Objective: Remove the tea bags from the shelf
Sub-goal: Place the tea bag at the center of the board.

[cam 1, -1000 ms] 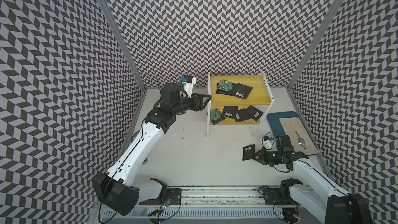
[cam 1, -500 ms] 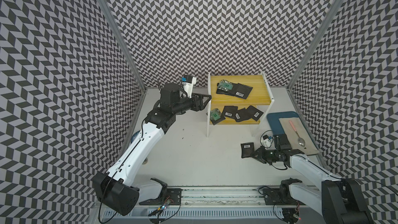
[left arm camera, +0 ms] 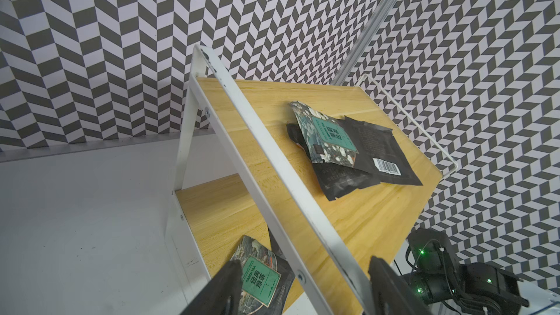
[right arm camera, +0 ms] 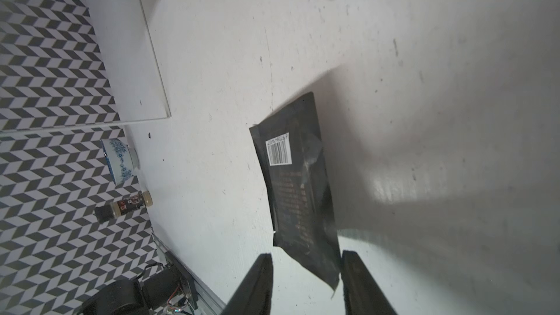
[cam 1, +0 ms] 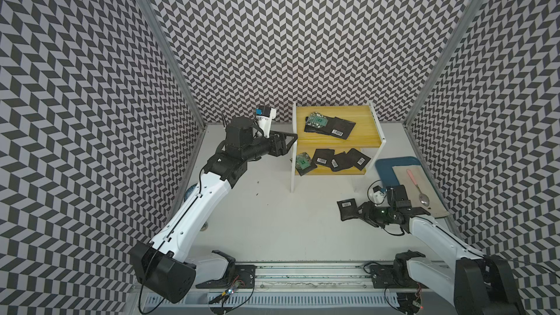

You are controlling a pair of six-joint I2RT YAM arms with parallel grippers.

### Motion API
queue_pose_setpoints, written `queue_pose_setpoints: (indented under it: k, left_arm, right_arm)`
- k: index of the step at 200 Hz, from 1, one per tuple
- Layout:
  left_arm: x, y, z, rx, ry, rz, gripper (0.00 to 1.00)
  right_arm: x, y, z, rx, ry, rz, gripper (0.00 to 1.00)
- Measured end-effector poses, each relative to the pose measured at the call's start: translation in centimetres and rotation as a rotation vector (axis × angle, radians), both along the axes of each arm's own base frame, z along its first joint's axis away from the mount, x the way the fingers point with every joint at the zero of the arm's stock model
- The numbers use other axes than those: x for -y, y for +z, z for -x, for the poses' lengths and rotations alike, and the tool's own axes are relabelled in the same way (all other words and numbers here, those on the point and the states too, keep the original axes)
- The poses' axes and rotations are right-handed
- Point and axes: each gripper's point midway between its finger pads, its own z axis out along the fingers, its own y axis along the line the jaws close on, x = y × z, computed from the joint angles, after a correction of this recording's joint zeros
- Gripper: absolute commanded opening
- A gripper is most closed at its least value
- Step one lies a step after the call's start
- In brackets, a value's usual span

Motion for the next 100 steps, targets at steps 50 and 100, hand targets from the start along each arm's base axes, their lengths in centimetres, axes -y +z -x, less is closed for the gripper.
queue_pose_setpoints:
  k: [50,100]
  left_arm:
    - [-0.3,-0.1,-0.1,0.002,0.017,-0.013,0.80]
    - [-1.6,0.9,0.8,0.042,0.061,-0.035,0.79]
  right_arm:
    - [0.5,2.4,-0.6,0.046,-0.016,0.029,0.48]
    - [1.2,5.1,-1.8,0.133,-0.050,0.070,0.48]
